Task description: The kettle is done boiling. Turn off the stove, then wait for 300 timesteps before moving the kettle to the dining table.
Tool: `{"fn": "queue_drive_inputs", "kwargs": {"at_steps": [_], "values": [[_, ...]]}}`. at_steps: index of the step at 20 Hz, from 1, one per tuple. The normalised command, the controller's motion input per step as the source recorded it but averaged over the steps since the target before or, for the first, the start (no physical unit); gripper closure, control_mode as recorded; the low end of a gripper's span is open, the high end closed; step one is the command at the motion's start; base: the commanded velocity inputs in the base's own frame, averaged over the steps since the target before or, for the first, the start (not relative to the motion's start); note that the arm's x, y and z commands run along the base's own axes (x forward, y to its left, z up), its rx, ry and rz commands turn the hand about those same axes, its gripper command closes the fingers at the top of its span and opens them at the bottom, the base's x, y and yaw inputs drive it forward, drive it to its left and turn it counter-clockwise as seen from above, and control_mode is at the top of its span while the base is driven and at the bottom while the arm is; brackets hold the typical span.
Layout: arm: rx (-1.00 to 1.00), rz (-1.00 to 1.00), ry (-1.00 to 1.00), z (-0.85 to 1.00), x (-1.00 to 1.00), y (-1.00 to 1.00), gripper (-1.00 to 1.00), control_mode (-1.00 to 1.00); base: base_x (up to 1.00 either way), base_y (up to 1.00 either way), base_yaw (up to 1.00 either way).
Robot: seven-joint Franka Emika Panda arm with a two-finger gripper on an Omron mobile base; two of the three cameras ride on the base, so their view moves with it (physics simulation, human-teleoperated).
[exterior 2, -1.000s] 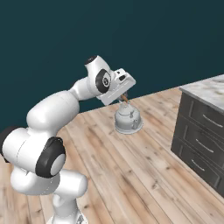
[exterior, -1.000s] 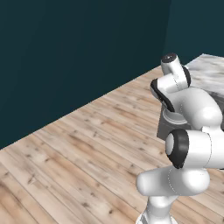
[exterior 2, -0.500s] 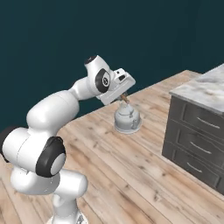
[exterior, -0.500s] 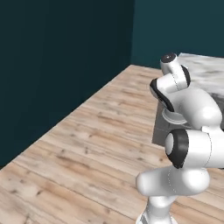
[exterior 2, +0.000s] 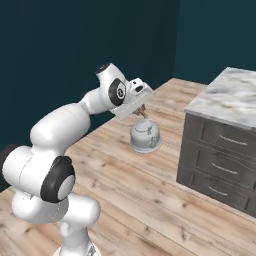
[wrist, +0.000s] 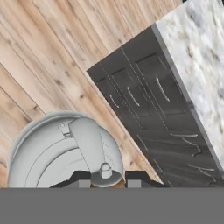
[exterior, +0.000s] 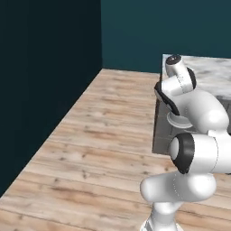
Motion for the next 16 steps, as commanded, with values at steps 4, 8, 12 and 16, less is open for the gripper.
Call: {"fn": "queue_drive_inputs", "kwargs": {"at_steps": [4, 8, 12, 16], "values": [[0.00, 0.00, 0.00, 0.00, 0.00, 0.00, 1.00, 1.00, 0.81, 0.61, -0.43], [0.00, 0.00, 0.00, 0.00, 0.00, 0.00, 1.00, 1.00, 0.84, 0.62, -0.42], [0.00, 0.00, 0.00, 0.00, 0.00, 0.00, 1.00, 1.00, 0.87, 0.65, -0.42], [0.00, 0.00, 0.00, 0.00, 0.00, 0.00, 1.00, 1.00, 0.88, 0.66, -0.41]]}}
